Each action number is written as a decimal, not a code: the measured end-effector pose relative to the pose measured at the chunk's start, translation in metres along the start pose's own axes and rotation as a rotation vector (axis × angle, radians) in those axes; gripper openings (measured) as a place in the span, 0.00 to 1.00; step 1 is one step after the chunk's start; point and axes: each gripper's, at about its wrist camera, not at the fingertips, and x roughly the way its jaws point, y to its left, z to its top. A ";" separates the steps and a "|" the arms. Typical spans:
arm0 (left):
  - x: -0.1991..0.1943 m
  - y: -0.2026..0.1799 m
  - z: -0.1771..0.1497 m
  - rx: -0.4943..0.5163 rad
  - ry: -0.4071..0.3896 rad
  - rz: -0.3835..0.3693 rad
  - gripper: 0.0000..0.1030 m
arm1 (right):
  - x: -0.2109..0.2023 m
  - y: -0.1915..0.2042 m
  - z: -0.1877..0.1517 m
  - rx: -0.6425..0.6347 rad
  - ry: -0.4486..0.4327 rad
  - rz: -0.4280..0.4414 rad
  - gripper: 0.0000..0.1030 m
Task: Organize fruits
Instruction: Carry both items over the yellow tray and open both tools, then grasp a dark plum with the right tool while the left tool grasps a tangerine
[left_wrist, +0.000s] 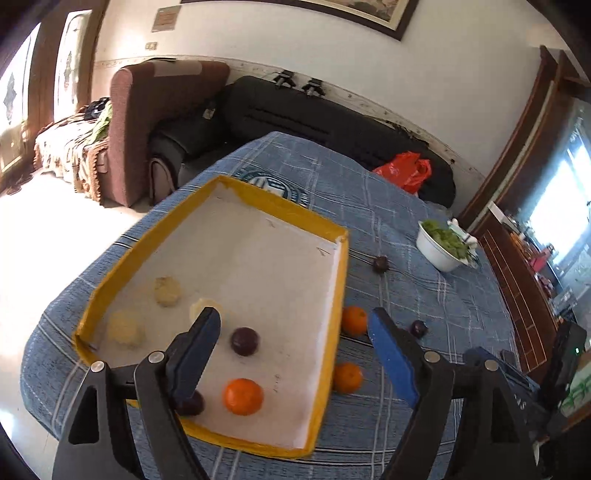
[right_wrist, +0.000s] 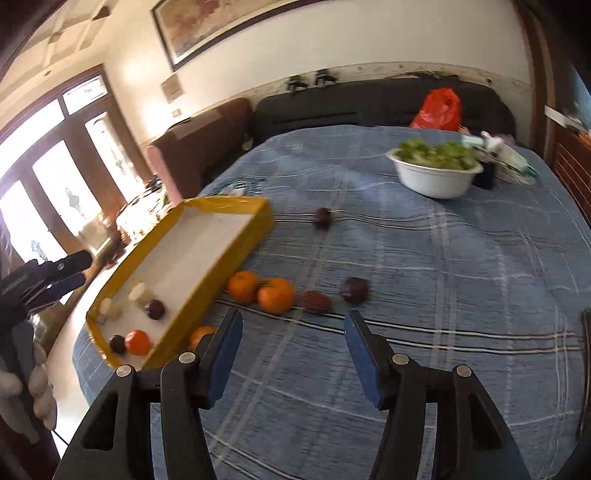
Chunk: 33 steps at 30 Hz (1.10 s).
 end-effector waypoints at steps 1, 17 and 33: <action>0.008 -0.012 -0.004 0.023 0.019 -0.011 0.79 | -0.004 -0.017 -0.001 0.035 -0.003 -0.019 0.60; 0.051 -0.106 -0.046 0.347 0.102 -0.079 0.79 | 0.071 -0.060 0.026 0.142 0.082 -0.042 0.60; 0.146 -0.146 -0.031 0.607 0.231 -0.070 0.55 | 0.078 -0.060 0.018 0.099 0.055 -0.029 0.31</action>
